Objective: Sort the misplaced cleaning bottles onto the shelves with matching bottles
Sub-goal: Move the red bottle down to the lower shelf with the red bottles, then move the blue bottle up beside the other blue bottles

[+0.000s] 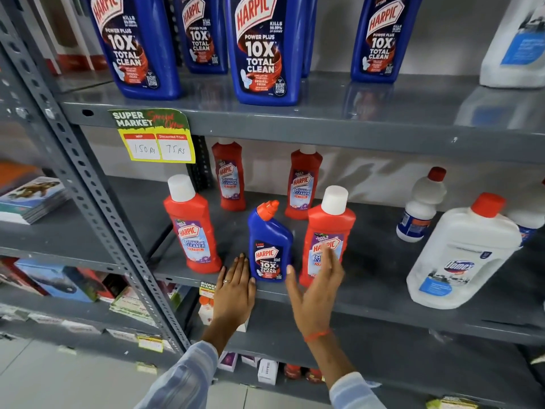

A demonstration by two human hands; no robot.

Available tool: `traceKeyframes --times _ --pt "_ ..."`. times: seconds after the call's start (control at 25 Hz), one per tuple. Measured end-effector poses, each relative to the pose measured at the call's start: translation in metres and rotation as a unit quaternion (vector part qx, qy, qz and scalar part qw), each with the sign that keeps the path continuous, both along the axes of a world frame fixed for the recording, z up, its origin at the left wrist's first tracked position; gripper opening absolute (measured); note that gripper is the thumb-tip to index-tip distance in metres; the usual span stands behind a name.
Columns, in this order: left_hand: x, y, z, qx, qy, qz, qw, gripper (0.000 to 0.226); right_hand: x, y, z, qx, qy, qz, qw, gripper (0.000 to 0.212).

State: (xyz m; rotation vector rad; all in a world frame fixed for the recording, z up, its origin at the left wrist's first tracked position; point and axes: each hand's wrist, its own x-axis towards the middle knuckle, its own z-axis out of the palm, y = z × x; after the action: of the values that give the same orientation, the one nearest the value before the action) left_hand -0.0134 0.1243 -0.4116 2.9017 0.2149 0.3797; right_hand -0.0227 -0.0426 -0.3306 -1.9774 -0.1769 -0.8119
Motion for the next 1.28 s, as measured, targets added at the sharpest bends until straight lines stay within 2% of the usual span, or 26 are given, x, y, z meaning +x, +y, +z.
traceKeyframes --times 0.08,0.16,0.32,0.44,0.56,0.64,0.72,0.84,0.92,1.0,1.12,1.28 --pt "-0.002 0.003 0.002 0.006 0.007 -0.013 1.000 0.061 -0.008 0.025 0.000 -0.043 0.041 0.064 0.996 0.072" --pt "-0.004 0.011 0.003 0.014 0.012 -0.031 0.999 0.070 -0.008 0.043 -0.008 -0.041 0.108 0.100 0.988 0.078" --pt "-0.011 0.016 0.004 0.007 0.036 -0.037 0.999 0.066 -0.002 0.066 -0.018 0.012 0.187 0.057 0.981 0.099" --pt "-0.009 0.016 0.004 0.034 0.057 -0.038 0.997 0.061 0.005 0.082 -0.007 0.057 0.221 0.019 0.973 0.105" --pt "-0.007 0.016 0.008 0.092 0.094 -0.044 0.990 0.072 0.016 0.094 0.001 0.077 0.234 -0.032 0.969 0.106" --pt "-0.005 0.017 0.007 0.112 0.107 -0.043 0.987 0.064 0.023 0.097 0.003 0.082 0.230 -0.045 0.969 0.104" --pt "-0.004 0.017 0.010 0.136 0.112 -0.050 0.983 0.063 0.026 0.097 0.004 0.085 0.226 -0.043 0.970 0.101" --pt "-0.005 0.018 0.014 0.141 0.102 -0.061 0.983 0.076 0.020 0.091 0.007 0.087 0.198 -0.017 0.976 0.099" --pt "-0.004 0.015 0.025 0.153 0.093 -0.058 0.982 0.063 0.010 0.087 0.016 0.105 0.173 -0.002 0.979 0.099" --pt "-0.003 0.008 0.041 0.128 0.056 -0.072 0.988 0.061 -0.002 0.079 0.031 0.121 0.133 0.015 0.984 0.100" --pt "-0.006 -0.005 0.076 0.103 -0.070 -0.087 0.988 0.059 -0.022 0.058 0.068 0.133 0.061 0.029 0.989 0.100" --pt "-0.014 -0.029 0.149 0.049 -0.304 -0.083 0.948 0.052 -0.045 0.020 0.136 0.134 -0.047 0.037 0.989 0.102"
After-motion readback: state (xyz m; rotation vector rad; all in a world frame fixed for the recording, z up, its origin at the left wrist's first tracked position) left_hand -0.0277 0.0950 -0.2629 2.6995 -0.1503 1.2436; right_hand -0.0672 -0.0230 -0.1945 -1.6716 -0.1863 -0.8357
